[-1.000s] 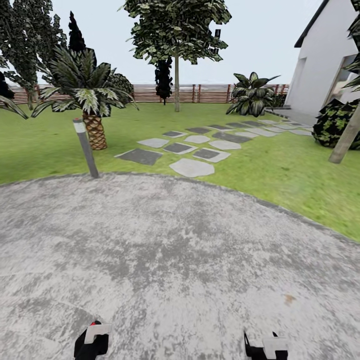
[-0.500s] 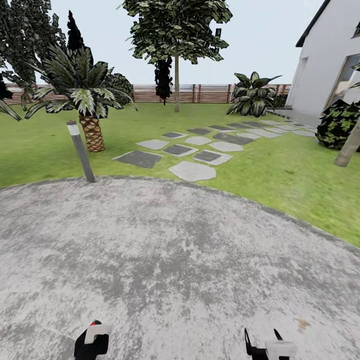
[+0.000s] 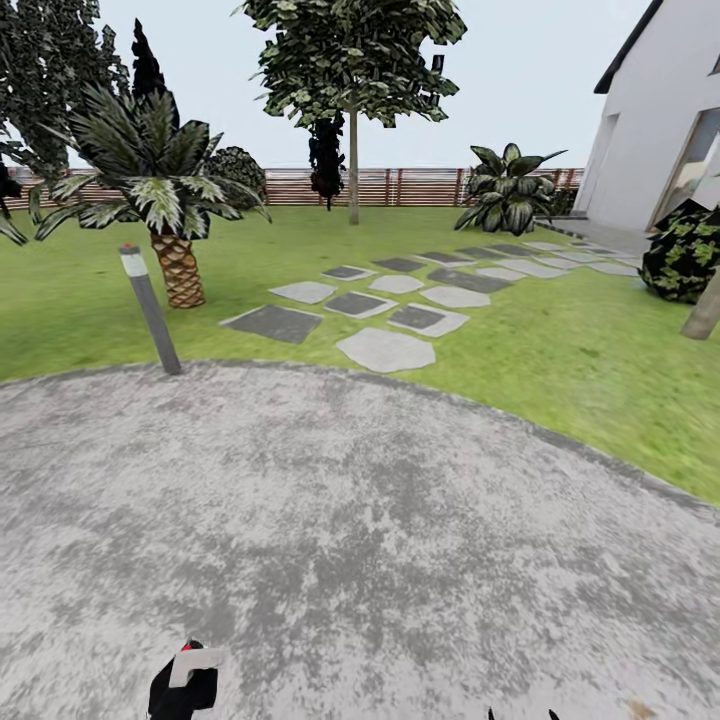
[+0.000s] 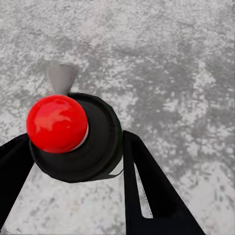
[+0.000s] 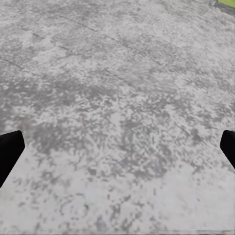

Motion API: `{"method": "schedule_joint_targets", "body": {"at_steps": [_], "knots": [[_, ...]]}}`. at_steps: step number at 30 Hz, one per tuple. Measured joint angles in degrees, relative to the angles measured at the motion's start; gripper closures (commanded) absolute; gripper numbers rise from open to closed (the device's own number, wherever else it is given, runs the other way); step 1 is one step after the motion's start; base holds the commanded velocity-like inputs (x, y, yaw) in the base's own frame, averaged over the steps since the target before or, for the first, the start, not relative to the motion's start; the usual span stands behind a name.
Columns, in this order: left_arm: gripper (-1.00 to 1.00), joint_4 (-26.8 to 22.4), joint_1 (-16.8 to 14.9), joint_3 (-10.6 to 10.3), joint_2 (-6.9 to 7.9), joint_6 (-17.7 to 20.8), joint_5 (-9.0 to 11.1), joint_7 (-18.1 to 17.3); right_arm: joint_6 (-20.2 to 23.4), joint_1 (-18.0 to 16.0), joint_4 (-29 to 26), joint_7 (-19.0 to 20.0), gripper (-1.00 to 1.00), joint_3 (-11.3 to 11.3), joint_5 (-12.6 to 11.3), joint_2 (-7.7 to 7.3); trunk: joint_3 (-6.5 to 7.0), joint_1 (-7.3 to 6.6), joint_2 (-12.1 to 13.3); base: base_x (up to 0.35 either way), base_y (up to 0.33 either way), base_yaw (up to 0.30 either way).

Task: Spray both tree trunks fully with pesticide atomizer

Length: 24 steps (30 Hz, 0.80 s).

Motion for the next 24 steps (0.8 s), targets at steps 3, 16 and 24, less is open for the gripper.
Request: {"method": "schedule_joint_targets", "body": {"at_steps": [3,16,24], "knots": [[1.0,0.0,0.0,0.0,0.01,0.0,0.0,0.0,0.0,0.0,2.3,0.1,-1.0,0.0,0.0,0.1,0.0,0.0,0.0,0.34,0.0,0.0],[1.0,0.0,0.0,0.0,0.04,0.1,0.0,0.0,0.3,0.0,9.7,0.0,-1.0,-0.1,0.1,0.13,0.0,0.0,0.0,0.34,0.0,0.0],[1.0,0.0,0.0,0.0,0.06,0.2,0.0,0.0,0.3,0.0,15.8,0.0,-1.0,-0.1,0.1,0.12,0.0,0.0,0.0,0.34,0.0,0.0]]}}
